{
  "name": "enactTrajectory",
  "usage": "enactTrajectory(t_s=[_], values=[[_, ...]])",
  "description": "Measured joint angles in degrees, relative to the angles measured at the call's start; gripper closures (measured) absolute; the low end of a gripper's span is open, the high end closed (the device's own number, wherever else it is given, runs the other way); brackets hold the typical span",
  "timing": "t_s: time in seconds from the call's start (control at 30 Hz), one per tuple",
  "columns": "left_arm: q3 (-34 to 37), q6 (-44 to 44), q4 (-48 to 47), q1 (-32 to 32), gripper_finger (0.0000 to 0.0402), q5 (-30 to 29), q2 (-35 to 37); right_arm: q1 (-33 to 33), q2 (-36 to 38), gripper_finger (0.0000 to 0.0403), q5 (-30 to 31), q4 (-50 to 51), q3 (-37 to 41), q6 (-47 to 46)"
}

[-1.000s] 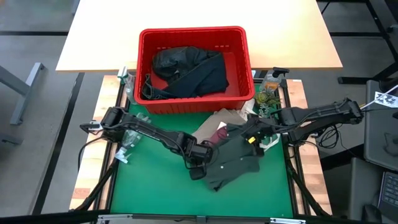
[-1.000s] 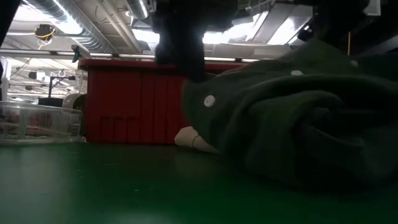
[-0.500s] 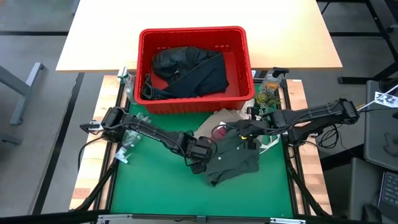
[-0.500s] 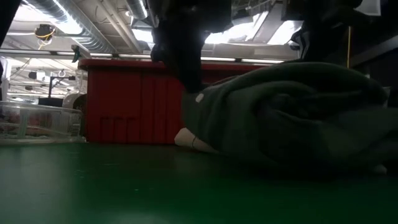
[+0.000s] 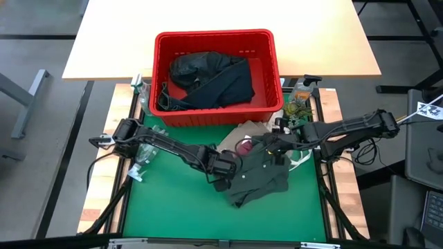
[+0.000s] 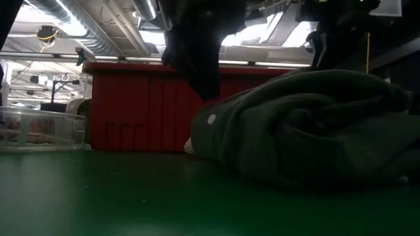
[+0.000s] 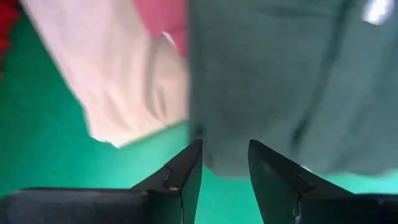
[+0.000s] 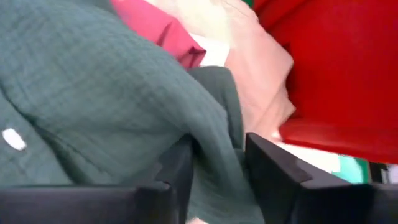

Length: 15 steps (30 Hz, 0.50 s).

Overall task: Fold laundry
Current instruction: Fold the green polo shirt

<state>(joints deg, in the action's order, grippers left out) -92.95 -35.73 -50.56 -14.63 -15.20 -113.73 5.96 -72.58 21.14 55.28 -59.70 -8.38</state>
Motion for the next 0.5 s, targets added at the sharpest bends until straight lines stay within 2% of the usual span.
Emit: enactTrajectory(t_s=[0.13, 0.3, 0.5], values=[[0.0, -1.4, 0.2, -0.2, 0.0271, 5.4, 0.9, 0.0, 0.1, 0.0231, 0.4, 5.7, -3.9, 0.0], [0.0, -6.6, 1.1, -2.0, 0.027, 8.7, 1.1, 0.0, 0.1, 0.0224, 0.1, 14.2, -10.5, -2.2], [0.0, -11.8, 6.2, -6.1, 0.027, 6.9, 0.8, 0.0, 0.2, 0.0225, -8.7, 20.5, -13.7, -3.6]])
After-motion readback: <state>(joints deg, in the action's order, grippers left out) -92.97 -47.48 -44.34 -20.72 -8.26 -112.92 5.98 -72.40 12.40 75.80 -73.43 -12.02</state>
